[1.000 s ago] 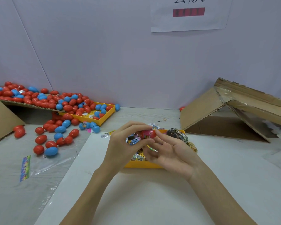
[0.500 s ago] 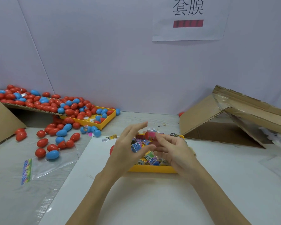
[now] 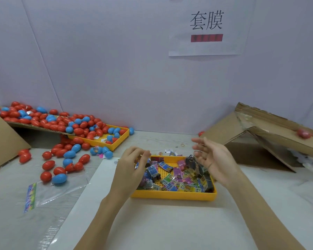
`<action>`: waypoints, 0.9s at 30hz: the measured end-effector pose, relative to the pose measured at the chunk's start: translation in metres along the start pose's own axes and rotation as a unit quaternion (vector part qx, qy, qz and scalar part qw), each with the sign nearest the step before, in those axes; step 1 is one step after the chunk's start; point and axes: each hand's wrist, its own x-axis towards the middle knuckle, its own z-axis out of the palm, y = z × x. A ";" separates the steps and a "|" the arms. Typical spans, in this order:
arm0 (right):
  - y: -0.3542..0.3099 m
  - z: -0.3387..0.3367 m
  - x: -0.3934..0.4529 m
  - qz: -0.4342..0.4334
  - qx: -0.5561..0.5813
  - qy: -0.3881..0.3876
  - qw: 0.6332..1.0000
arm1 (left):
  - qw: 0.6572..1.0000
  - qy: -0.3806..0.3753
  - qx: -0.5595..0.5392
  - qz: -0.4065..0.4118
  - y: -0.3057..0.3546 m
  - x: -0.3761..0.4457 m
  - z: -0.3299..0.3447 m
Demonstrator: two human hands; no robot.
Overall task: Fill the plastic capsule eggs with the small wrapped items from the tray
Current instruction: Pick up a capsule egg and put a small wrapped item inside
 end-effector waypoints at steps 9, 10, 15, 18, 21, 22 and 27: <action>0.046 0.022 -0.016 -0.087 -0.261 -0.020 0.961 | 0.974 0.116 0.005 -0.194 -0.032 0.013 0.008; 0.046 0.022 -0.015 -0.090 -0.271 -0.018 0.958 | 0.971 0.126 0.024 -0.203 -0.037 0.023 0.007; 0.053 0.022 -0.014 -0.103 -0.325 -0.017 0.940 | 0.962 0.085 0.161 -0.204 -0.067 0.091 -0.007; 0.056 0.021 -0.014 -0.111 -0.359 -0.016 0.927 | 0.948 0.034 0.246 -0.198 -0.089 0.123 -0.016; 0.058 0.021 -0.013 -0.119 -0.376 -0.024 0.919 | 0.924 -0.025 0.304 -0.231 -0.117 0.147 -0.024; 0.059 0.021 -0.012 -0.121 -0.378 -0.028 0.917 | 0.914 -0.049 0.318 -0.245 -0.126 0.153 -0.026; 0.061 0.021 -0.007 -0.123 -0.390 -0.036 0.912 | 0.885 -0.127 0.362 -0.264 -0.165 0.171 -0.033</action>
